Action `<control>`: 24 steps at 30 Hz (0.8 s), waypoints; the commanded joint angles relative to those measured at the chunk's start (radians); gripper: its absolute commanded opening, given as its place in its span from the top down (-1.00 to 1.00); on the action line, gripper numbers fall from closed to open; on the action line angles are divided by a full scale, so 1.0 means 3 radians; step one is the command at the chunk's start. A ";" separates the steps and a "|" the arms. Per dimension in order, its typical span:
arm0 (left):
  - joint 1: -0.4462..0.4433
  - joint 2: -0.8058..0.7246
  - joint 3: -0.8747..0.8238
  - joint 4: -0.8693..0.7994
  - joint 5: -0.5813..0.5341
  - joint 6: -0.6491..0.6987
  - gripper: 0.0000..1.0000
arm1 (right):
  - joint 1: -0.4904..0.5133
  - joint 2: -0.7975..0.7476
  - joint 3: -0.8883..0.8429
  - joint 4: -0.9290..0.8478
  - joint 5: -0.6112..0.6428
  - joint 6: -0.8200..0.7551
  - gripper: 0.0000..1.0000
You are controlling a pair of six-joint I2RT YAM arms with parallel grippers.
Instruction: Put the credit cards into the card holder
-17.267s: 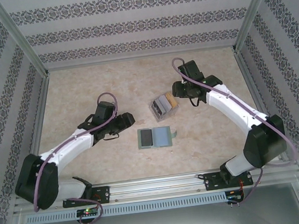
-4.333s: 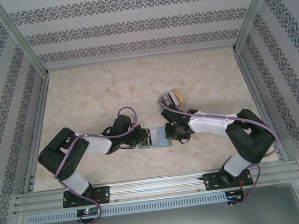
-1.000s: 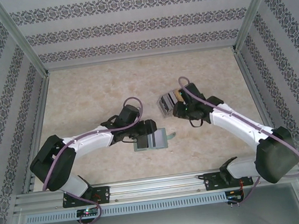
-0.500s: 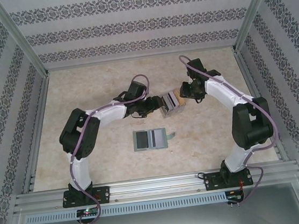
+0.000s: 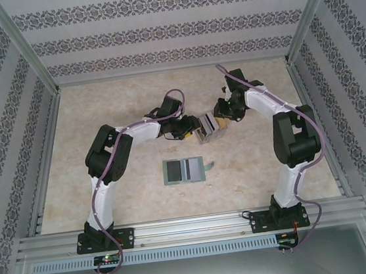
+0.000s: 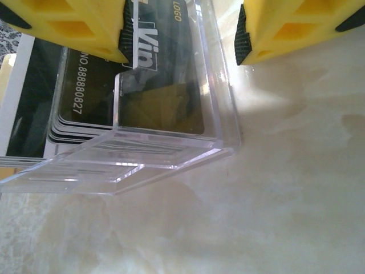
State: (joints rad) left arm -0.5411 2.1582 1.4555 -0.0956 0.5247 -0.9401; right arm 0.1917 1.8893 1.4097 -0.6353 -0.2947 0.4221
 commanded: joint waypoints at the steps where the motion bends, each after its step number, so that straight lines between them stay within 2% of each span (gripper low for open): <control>1: 0.0033 0.0079 0.0067 -0.0044 0.0083 -0.0042 0.08 | -0.0025 0.0032 0.0077 0.0010 -0.0216 0.0021 0.35; 5: 0.0028 0.0112 0.0077 -0.0043 0.0103 -0.0028 0.24 | -0.0020 -0.0085 -0.0003 0.0075 -0.0229 0.0066 0.44; 10: 0.0031 0.0139 0.0108 -0.0080 0.0111 -0.0006 0.33 | -0.0017 -0.0191 -0.0046 0.0101 -0.0207 0.0082 0.53; 24: 0.0030 0.0174 0.0164 -0.0146 0.0124 0.0048 0.38 | 0.0039 0.0004 0.0030 0.0114 -0.0331 0.0112 0.45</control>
State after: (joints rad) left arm -0.5411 2.1761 1.4899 -0.0978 0.5617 -0.9463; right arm 0.1879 1.8629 1.3994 -0.5968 -0.3691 0.4492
